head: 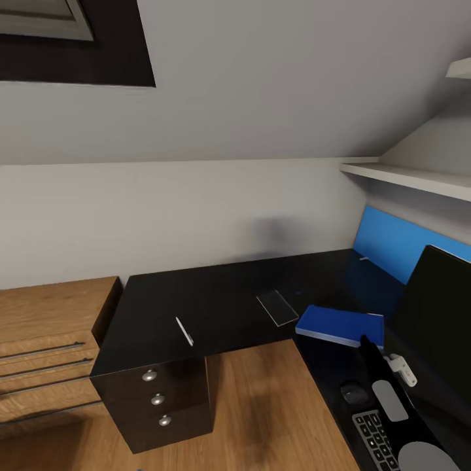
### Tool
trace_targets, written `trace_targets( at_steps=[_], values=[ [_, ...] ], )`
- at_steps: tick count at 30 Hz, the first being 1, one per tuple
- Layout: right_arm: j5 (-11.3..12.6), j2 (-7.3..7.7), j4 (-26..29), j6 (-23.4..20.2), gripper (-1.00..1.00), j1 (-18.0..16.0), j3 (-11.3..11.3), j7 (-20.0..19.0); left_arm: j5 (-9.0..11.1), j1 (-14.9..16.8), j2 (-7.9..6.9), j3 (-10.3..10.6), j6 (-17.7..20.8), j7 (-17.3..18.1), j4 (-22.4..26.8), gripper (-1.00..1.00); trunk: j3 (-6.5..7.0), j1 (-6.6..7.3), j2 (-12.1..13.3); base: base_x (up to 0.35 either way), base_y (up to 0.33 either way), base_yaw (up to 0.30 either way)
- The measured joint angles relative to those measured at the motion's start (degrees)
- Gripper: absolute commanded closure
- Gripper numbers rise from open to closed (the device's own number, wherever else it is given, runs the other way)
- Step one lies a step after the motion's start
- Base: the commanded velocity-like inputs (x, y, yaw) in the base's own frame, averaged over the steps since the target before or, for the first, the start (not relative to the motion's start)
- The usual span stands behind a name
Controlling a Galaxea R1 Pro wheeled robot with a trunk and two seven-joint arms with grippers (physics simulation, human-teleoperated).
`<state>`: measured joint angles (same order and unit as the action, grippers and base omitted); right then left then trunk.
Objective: In the bedroom, organize the workspace by keeping the computer under the desk, ensuring the monitor is on the desk, placing the keyboard on the desk next to the monitor, placing the mouse on the desk next to the keyboard, moving the folder from the swivel chair onto the desk next to the mouse, stacking the notebook on top of the folder with the pen on top of the notebook, and positioning the swivel chair next to the desk.
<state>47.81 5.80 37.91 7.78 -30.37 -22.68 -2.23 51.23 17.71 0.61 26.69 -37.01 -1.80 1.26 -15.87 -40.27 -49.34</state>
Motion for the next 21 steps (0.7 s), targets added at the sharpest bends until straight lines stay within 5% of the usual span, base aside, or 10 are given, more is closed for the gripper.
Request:
trace_targets(
  at_steps=[16,21],
  values=[
    [0.02,0.13,-0.01,-0.2,1.0,0.0,-0.03,0.82,-0.25,0.0,0.25,0.16,-0.43,0.14,0.0,-1.0,0.0,0.0,0.0,0.026,0.007,0.0],
    [0.03,0.35,-0.01,-0.22,1.0,0.0,-0.04,1.01,-0.2,0.0,0.25,0.16,-0.44,0.13,0.0,-1.0,-0.89,-1.09,-1.99,0.0,0.0,0.0]
  ],
)
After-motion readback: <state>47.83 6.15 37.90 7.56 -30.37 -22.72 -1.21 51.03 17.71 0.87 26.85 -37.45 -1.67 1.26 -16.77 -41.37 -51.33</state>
